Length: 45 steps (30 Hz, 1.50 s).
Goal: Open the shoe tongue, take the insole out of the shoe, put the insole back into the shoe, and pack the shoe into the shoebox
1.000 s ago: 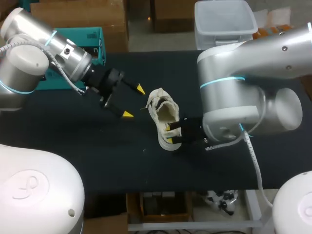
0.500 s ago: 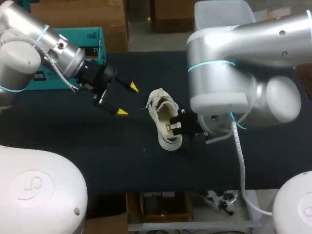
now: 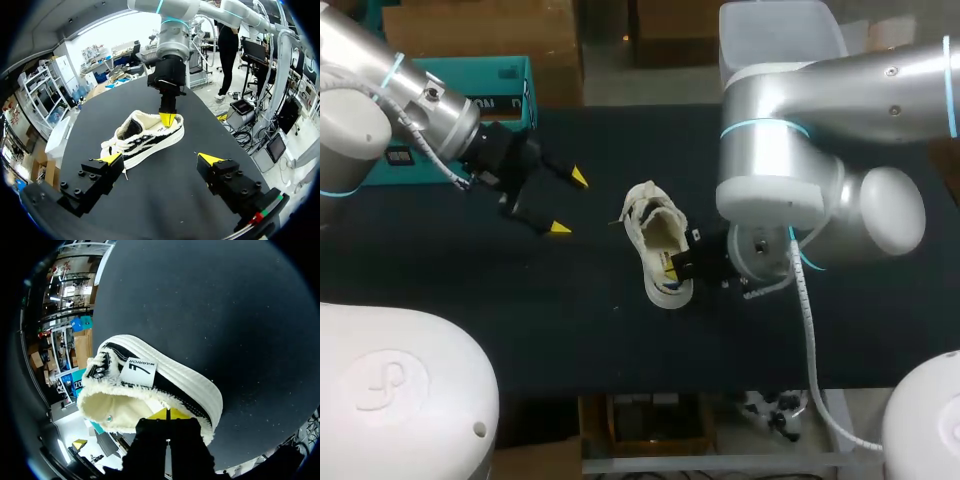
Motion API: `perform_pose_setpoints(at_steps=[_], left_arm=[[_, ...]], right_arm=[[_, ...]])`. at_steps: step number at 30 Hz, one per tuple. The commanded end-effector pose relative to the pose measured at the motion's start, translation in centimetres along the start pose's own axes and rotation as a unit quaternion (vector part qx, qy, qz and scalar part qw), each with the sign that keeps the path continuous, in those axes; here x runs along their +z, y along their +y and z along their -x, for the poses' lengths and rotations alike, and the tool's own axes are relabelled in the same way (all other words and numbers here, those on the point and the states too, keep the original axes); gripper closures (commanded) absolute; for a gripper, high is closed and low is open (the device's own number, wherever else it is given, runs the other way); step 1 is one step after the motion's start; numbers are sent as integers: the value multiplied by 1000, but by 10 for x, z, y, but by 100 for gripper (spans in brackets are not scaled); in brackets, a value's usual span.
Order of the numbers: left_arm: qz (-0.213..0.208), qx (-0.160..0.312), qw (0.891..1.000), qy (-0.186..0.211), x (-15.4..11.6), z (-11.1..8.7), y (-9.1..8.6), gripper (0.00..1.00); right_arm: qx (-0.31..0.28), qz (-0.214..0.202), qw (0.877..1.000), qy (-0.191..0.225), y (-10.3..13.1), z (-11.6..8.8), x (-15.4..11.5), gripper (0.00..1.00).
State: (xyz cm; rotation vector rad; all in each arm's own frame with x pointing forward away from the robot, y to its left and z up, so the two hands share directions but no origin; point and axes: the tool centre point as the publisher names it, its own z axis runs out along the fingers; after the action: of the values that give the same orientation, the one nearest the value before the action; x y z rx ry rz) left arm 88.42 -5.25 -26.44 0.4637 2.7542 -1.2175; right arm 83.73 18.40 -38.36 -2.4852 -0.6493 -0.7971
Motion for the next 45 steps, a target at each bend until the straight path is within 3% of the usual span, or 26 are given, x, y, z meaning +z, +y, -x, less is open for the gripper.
perform_pose_setpoints(at_steps=[1, 9, 20, 28, 31, 32, 35, 36, 37, 39, 45], left_arm=[[7, -6, 1000, -5, 1, -3, 2, 0], [29, -22, 999, -4, 1, -6, 4, 0], [35, -46, 998, -14, -9, -11, -24, 0], [53, -70, 996, -25, -8, -24, -43, 0], [71, -96, 992, -31, -5, -28, -46, 0], [73, -108, 991, -31, -4, -29, -46, 0], [76, -154, 984, -41, -3, -32, -47, 0], [79, -174, 981, -43, -3, -33, -47, 0], [83, -193, 977, -46, -4, -33, -46, 0], [96, -208, 972, -48, -5, -33, -43, 0], [96, -208, 972, -48, -5, -33, -43, 0]], right_arm=[[0, -35, 999, -39, 9, 3, 13, 100], [0, -35, 999, -35, 14, 17, 22, 100], [-64, -52, 997, 4, 11, -8, -36, 97], [-109, -107, 988, 29, 36, -16, -67, 98], [-138, -149, 978, 43, 51, -14, -77, 87], [-146, -157, 976, 44, 56, -14, -80, 74], [-188, -214, 957, 57, 75, -15, -89, 56], [-206, -246, 945, 62, 80, -17, -91, 34], [-216, -279, 933, 65, 86, -20, -93, 0], [-215, -349, 909, 72, 101, -31, -100, 0], [-215, -349, 909, 72, 101, -31, -100, 0]])
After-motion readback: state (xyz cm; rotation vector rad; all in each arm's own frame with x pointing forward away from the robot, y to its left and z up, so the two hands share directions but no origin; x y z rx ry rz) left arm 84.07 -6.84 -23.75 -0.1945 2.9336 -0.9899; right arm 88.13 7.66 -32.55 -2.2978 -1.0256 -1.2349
